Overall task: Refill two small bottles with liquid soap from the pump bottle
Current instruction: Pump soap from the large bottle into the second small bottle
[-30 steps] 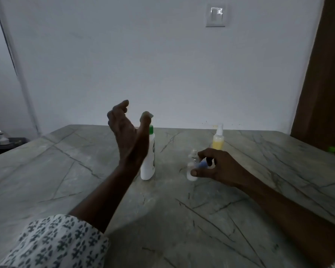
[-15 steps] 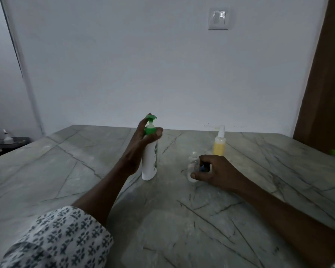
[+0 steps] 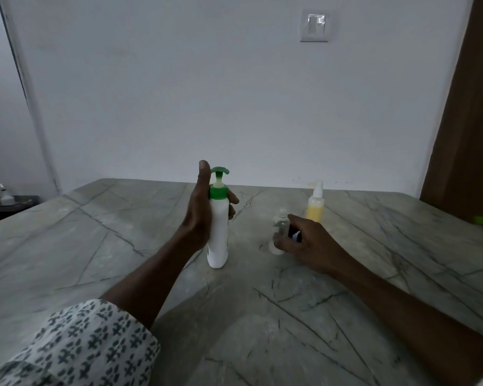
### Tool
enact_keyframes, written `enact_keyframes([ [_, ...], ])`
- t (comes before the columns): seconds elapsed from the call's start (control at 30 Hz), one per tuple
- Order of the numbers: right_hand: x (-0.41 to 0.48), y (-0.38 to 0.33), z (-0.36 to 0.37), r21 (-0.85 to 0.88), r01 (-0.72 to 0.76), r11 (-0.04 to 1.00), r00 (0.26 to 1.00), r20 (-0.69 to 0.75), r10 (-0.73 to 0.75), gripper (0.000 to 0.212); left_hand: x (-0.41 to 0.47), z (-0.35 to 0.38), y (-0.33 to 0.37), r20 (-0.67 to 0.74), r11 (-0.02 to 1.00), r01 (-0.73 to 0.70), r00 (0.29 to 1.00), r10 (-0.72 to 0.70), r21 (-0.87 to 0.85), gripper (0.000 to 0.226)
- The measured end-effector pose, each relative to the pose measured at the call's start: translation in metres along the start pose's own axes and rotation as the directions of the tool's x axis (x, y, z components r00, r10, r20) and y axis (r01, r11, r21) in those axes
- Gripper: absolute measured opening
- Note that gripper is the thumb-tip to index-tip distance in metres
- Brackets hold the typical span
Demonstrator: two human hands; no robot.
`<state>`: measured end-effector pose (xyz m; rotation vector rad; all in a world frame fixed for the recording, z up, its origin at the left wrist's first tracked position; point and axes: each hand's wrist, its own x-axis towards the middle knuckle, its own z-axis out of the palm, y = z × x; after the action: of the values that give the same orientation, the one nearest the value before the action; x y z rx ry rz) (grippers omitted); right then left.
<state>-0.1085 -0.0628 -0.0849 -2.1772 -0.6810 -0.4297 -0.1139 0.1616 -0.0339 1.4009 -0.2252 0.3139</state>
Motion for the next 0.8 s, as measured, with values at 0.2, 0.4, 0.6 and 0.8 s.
enact_keyframes([
  [0.2,0.005,-0.048,-0.005,0.183,0.116,0.976,0.981,-0.173,-0.084,0.030,0.000,0.009,0.000,0.004,0.999,-0.026,1.000,0.026,0.024,0.057],
  [0.4,0.028,-0.082,0.004,0.408,0.082,0.909,0.965,-0.260,0.029,0.039,-0.001,0.000,-0.010,0.199,0.994,-0.077,0.978,0.061,0.075,0.055],
  [0.6,0.051,-0.102,0.010,0.493,0.087,0.865,0.960,-0.274,0.060,0.038,0.001,-0.008,-0.012,0.269,0.986,-0.040,0.963,-0.005,0.163,0.047],
  [0.8,0.064,-0.102,0.032,0.464,0.047,0.884,0.939,-0.321,0.119,0.030,-0.002,-0.009,-0.008,0.389,0.988,-0.018,0.920,-0.043,0.151,0.040],
])
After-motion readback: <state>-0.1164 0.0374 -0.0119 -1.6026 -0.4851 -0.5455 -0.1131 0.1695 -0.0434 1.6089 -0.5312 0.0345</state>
